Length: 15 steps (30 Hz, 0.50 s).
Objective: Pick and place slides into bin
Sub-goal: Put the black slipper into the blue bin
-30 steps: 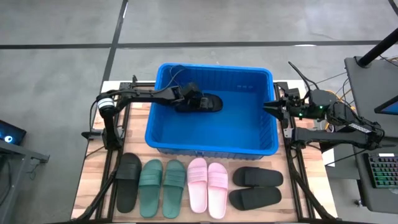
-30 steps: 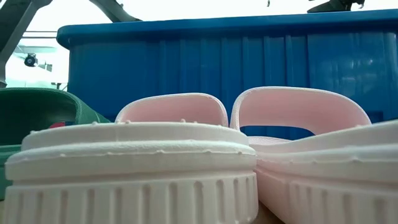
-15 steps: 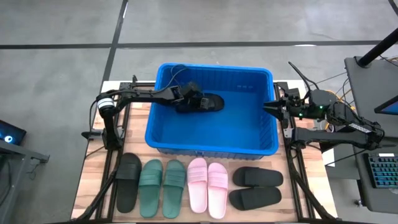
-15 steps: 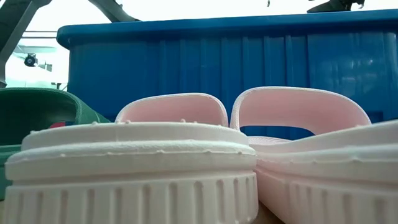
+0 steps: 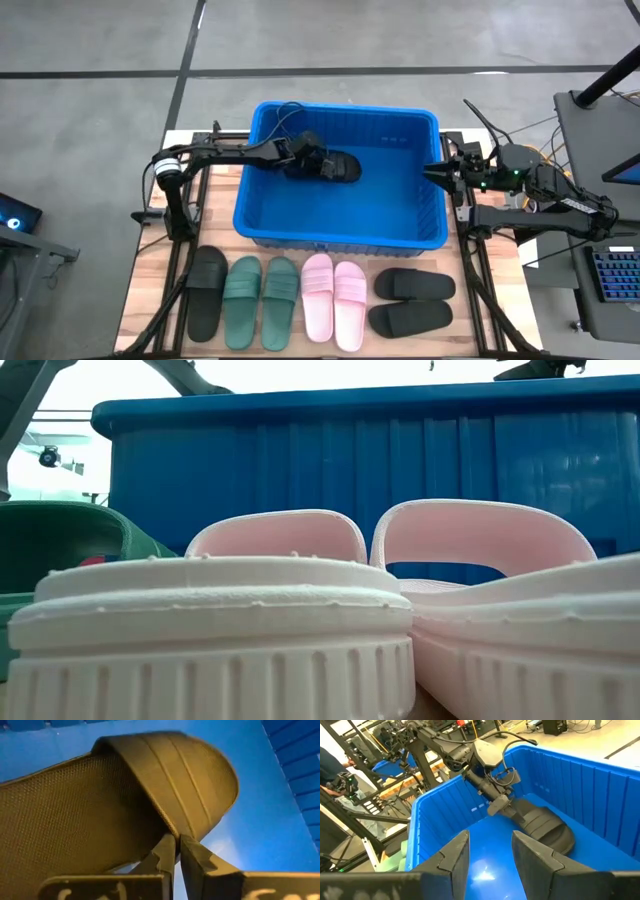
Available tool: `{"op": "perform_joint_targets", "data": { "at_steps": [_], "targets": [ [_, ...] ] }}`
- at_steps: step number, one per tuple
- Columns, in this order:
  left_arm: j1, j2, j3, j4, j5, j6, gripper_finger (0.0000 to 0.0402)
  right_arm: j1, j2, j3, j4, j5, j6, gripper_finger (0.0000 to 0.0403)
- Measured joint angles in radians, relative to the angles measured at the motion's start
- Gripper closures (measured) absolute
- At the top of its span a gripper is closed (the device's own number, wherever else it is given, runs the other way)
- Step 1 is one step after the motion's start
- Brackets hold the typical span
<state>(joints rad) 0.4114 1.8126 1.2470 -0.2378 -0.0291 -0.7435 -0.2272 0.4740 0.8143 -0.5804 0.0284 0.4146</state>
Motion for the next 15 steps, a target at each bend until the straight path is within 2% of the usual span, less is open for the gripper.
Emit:
{"op": "perform_joint_targets", "data": {
  "at_steps": [9, 15],
  "targets": [
    [0.016, -0.029, 0.009, -0.096, -0.032, 0.048, 0.0401, 0.0, 0.0, 0.0, 0.0, 0.0, -0.007, 0.0264],
    [0.026, -0.029, 0.013, -0.103, -0.034, 0.076, 0.0401, 0.0, 0.0, -0.001, 0.0, 0.0, -0.007, 0.0264]
  ]
}}
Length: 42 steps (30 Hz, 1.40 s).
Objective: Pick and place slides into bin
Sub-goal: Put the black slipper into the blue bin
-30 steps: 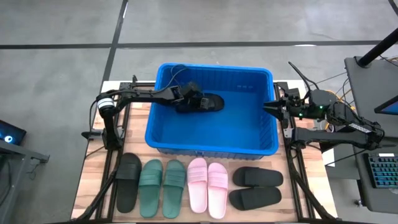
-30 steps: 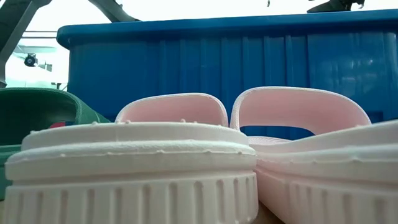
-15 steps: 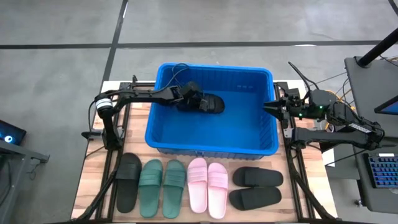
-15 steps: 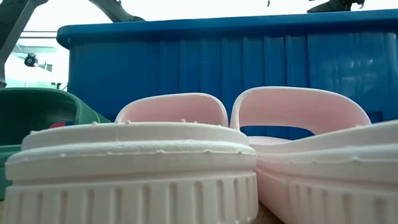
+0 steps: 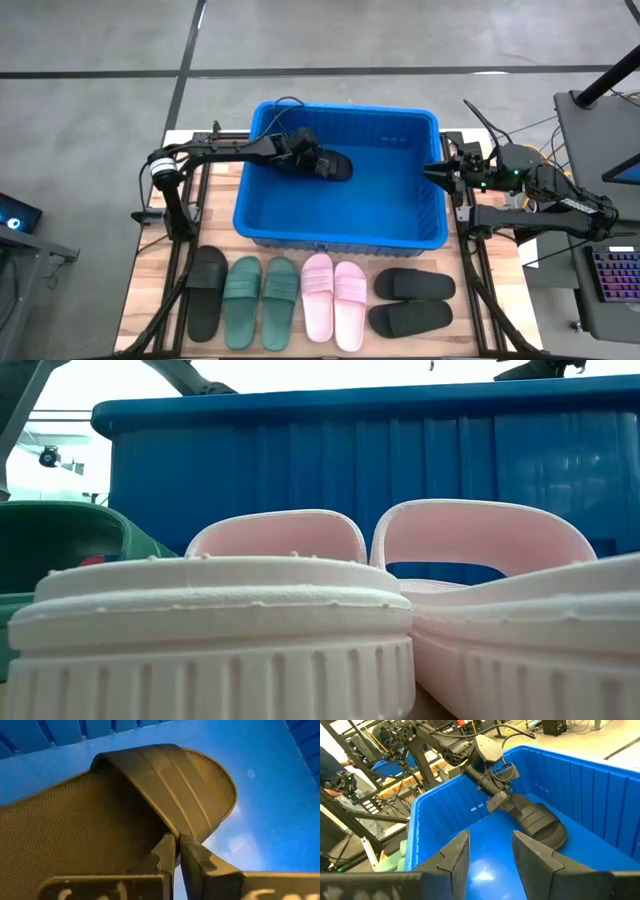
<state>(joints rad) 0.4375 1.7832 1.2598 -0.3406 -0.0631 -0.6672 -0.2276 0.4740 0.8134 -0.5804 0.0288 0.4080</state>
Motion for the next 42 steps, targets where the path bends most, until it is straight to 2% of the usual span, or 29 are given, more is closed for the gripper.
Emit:
{"op": "perform_joint_targets", "data": {
  "at_steps": [10, 15, 28, 35, 42],
  "targets": [
    [0.027, -0.019, 0.004, -0.011, -0.015, 0.038, 0.0402, 0.0, 0.0, 0.0, 0.0, 0.0, 0.003, 0.0264],
    [0.042, -0.033, 0.004, -0.004, -0.069, 0.044, 0.0401, 0.0, 0.0, 0.0, 0.0, 0.0, 0.002, 0.0264],
    [0.06, -0.014, -0.008, 0.058, -0.034, -0.004, 0.0401, 0.0, 0.0, 0.0, 0.0, 0.001, -0.001, 0.0264],
    [0.068, -0.008, -0.023, 0.138, -0.014, 0.017, 0.0401, 0.0, 0.0, 0.0, 0.0, 0.001, 0.0, 0.0264],
    [0.085, 0.008, -0.03, 0.132, 0.018, 0.027, 0.0401, 0.0, 0.0, 0.0, 0.0, 0.001, 0.0, 0.0264]
  ]
}}
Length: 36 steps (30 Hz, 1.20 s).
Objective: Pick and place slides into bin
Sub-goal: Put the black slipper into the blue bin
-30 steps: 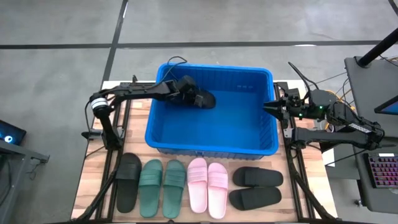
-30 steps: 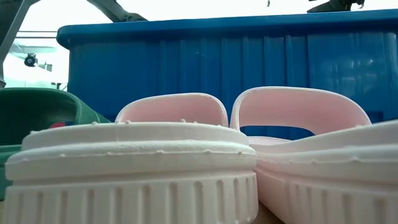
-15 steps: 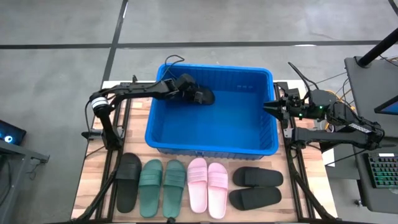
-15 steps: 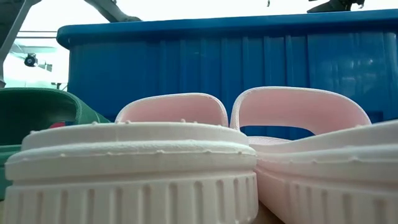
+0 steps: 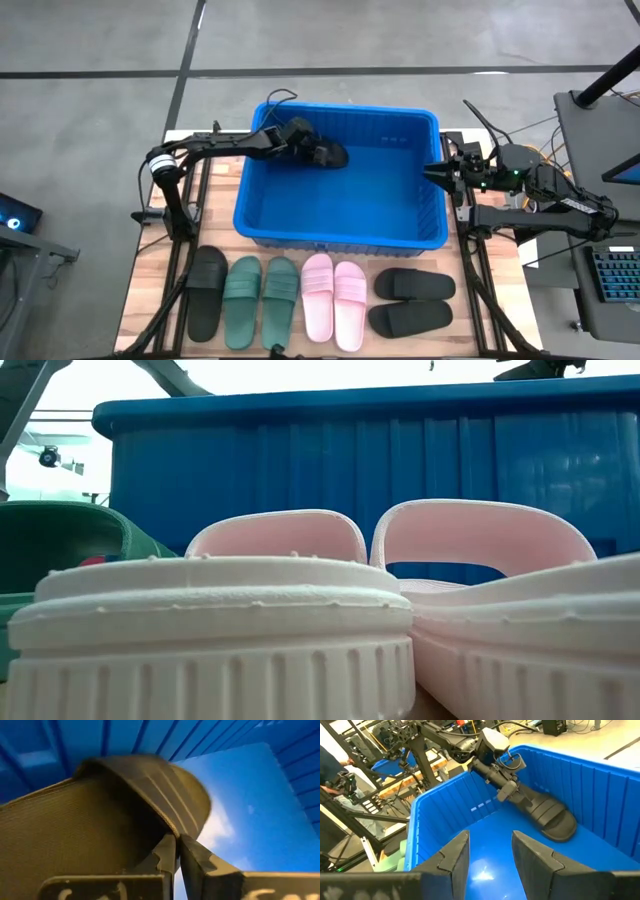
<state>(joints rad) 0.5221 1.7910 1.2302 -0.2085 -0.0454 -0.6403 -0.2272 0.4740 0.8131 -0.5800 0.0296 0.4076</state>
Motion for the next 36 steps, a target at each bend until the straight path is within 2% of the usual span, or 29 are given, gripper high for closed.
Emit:
{"op": "perform_joint_targets", "data": {
  "at_steps": [15, 18, 28, 31, 34, 36],
  "targets": [
    [0.008, 0.009, 0.002, -0.037, -0.023, 0.061, 0.0393, 0.0, 0.0, 0.0, 0.0, -0.001, 0.003, 0.0264],
    [0.008, 0.009, 0.002, -0.039, -0.023, 0.077, 0.036, 0.0, 0.0, 0.0, 0.0, -0.001, 0.003, 0.0264],
    [0.008, -0.002, 0.004, -0.038, 0.013, 0.08, 0.0205, 0.0, 0.0, 0.0, 0.0, -0.001, 0.003, 0.0264],
    [0.007, -0.017, 0.004, -0.02, 0.035, 0.094, 0.0186, 0.0, 0.0, 0.0, 0.0, -0.001, 0.003, 0.0264],
    [0.0, -0.036, 0.004, 0.036, 0.069, 0.179, 0.0185, 0.0, 0.0, 0.0, 0.0, -0.001, 0.003, 0.0264],
    [-0.005, -0.054, 0.004, 0.091, 0.13, 0.276, 0.0191, 0.0, 0.0, 0.0, 0.0, -0.001, 0.003, 0.0264]
  ]
}}
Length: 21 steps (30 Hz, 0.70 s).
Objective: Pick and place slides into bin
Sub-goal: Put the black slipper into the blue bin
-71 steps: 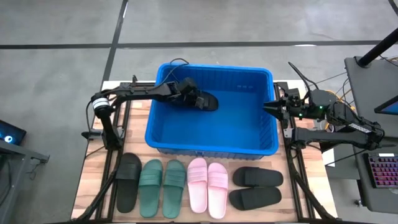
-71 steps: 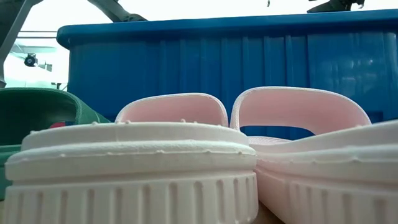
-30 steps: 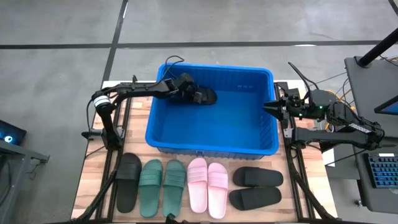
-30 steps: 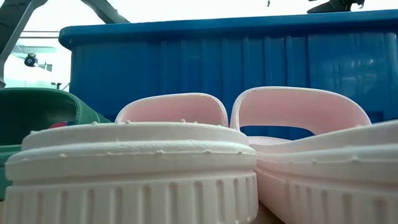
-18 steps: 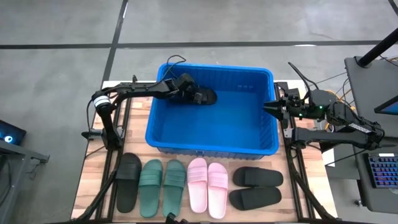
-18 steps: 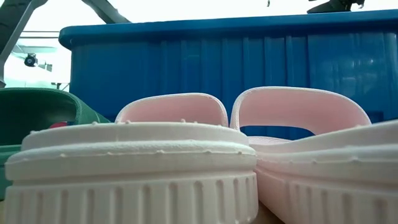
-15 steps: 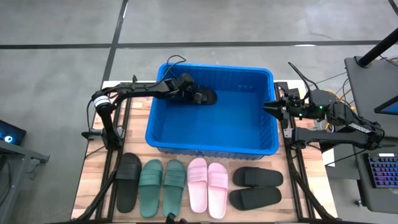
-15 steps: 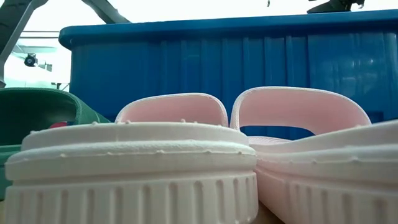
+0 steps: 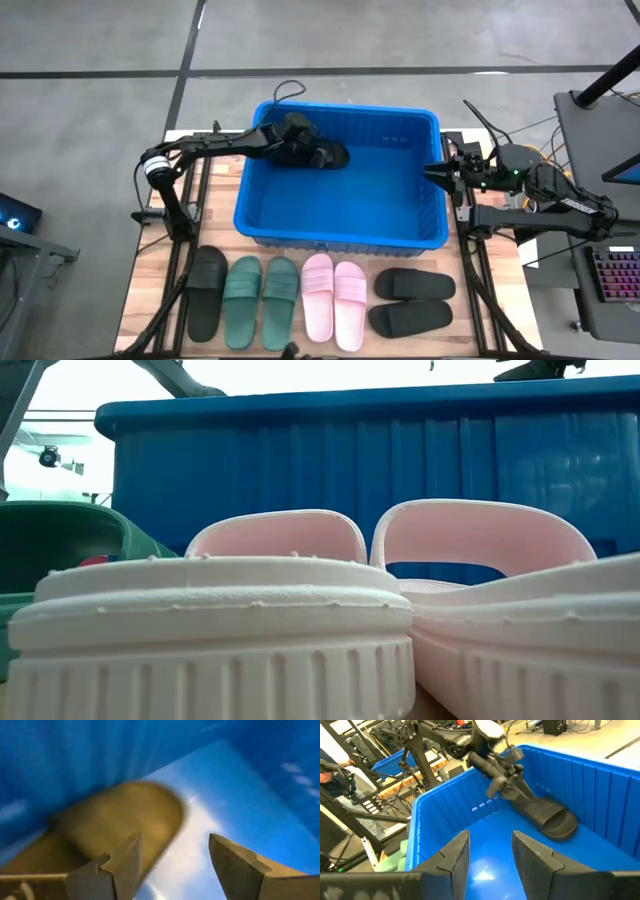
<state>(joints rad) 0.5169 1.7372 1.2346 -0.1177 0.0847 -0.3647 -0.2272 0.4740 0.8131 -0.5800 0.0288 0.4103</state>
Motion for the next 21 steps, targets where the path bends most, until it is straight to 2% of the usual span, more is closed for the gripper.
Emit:
{"op": "perform_joint_targets", "data": {
  "at_steps": [3, 7, 16, 21],
  "targets": [
    [-0.013, -0.019, 0.004, 0.119, 0.071, 0.091, 0.0209, 0.0, 0.0, -0.003, 0.0, 0.0, 0.0, 0.0264],
    [-0.031, -0.017, 0.058, 0.14, 0.095, 0.165, 0.0251, 0.0, 0.0, -0.01, 0.0, 0.0, 0.0, 0.0264],
    [-0.062, 0.011, 0.117, 0.133, 0.15, 0.393, 0.039, 0.0, 0.0, -0.018, 0.0, 0.0, 0.0, 0.0264],
    [-0.06, 0.011, 0.113, 0.028, 0.149, 0.432, 0.0395, 0.0, 0.0, -0.018, 0.0, 0.001, 0.0, 0.0264]
  ]
}}
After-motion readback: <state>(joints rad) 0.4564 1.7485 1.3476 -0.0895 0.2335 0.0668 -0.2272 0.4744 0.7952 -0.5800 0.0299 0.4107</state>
